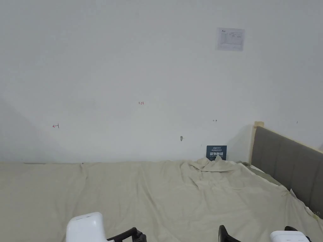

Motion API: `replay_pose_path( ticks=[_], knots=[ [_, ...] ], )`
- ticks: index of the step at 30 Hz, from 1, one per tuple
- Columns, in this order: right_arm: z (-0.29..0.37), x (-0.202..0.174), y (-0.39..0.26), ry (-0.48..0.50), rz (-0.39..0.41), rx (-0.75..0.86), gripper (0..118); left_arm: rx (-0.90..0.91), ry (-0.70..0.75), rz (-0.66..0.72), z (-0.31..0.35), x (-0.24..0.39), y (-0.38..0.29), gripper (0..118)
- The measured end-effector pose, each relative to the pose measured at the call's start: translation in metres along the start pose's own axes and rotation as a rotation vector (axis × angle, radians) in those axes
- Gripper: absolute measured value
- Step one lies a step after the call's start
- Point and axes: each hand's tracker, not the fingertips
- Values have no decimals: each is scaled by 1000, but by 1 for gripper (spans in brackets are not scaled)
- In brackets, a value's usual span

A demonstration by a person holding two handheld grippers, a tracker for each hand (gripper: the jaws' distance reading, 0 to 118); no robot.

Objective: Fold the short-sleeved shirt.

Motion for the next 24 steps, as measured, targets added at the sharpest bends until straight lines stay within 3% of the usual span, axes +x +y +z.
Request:
replay_pose_path(
  ticks=[24],
  knots=[
    [1, 0, -1, -3, 1, -4, 118, -20, -37, 8, -2, 1, 1, 118]
  ],
)
